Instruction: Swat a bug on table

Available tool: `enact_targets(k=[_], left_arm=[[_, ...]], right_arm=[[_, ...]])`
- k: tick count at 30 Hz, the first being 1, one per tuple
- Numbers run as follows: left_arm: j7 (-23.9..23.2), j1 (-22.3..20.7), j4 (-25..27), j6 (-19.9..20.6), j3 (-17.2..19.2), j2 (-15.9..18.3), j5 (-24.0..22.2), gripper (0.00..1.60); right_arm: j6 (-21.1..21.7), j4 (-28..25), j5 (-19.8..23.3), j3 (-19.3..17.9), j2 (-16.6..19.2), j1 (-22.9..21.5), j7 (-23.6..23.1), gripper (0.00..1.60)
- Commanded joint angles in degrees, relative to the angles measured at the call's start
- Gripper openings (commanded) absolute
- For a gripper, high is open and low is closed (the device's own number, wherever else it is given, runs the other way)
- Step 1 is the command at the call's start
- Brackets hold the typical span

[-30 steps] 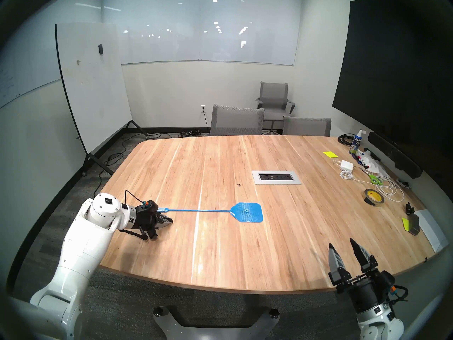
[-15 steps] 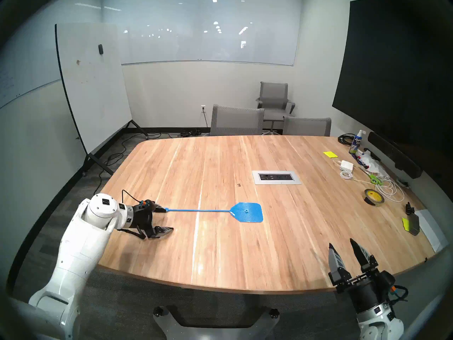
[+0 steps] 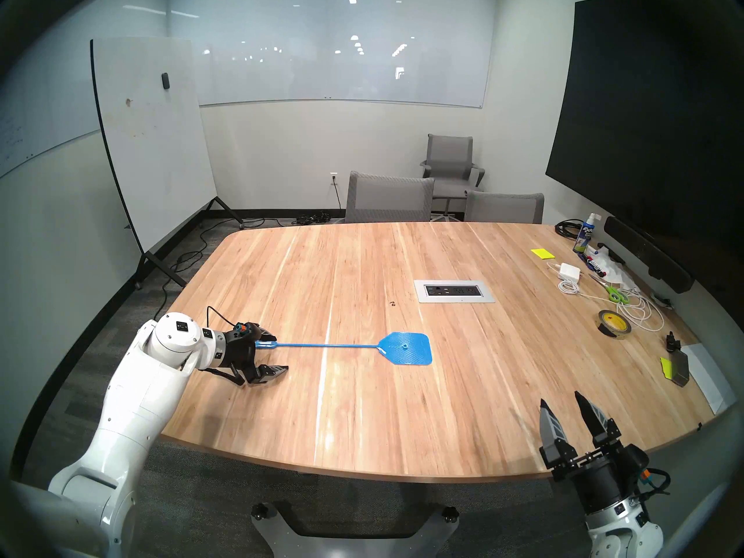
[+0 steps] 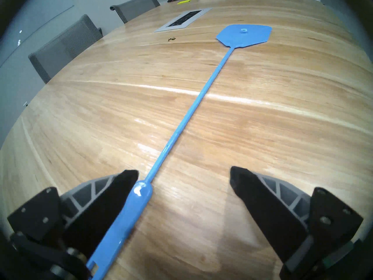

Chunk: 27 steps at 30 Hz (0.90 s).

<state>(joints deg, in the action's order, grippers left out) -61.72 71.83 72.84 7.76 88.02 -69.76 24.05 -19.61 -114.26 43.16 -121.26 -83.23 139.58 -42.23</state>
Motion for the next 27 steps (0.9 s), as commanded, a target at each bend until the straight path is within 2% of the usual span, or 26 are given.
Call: enact_targets(k=[1, 6, 11, 17, 18, 19, 21, 22, 23, 27], left_arm=[[0.51, -3.01, -2.03, -0.23, 0.22, -0.56, -0.29, 1.60], [-0.37, -4.32, -4.82, 0.62, 0.55, -0.90, -1.08, 1.60], [-1.70, -4.79, -6.14, 4.64, 1.76, -1.61, -2.63, 1.60], [-2.65, -4.15, -6.69, 4.98, 2.02, -1.57, -3.19, 1.60], [-2.75, -3.99, -6.81, 4.83, 2.09, -1.46, -3.24, 1.50], [-2.81, -3.86, -6.82, 4.73, 2.16, -1.39, -3.27, 0.97], [-3.00, -3.63, -6.92, 4.40, 2.31, -1.12, -3.35, 0.44], [-3.09, -3.40, -6.66, 4.10, 2.23, -0.84, -3.21, 0.29], [-3.18, -3.25, -6.58, 4.11, 2.35, -0.76, -3.28, 0.16], [-3.35, -2.15, -5.82, 3.63, 2.68, -0.14, -3.31, 0.17]], right_arm=[[0.05, -0.84, 0.00, 0.06, 0.06, -0.09, 0.00, 1.60], [0.06, -0.84, -0.01, 0.06, 0.06, -0.09, 0.01, 1.60], [0.06, -0.84, -0.01, 0.06, 0.06, -0.09, 0.01, 1.60], [0.07, -0.86, -0.01, 0.05, 0.06, -0.09, 0.02, 1.60], [0.07, -0.86, -0.01, 0.05, 0.06, -0.09, 0.02, 1.60], [0.08, -0.86, -0.01, 0.05, 0.06, -0.09, 0.02, 1.60], [0.07, -0.86, -0.01, 0.05, 0.05, -0.09, 0.02, 1.60], [0.07, -0.86, -0.01, 0.05, 0.06, -0.09, 0.02, 1.60], [0.07, -0.86, -0.01, 0.05, 0.05, -0.09, 0.02, 1.60], [0.07, -0.85, -0.01, 0.05, 0.05, -0.09, 0.01, 1.60]])
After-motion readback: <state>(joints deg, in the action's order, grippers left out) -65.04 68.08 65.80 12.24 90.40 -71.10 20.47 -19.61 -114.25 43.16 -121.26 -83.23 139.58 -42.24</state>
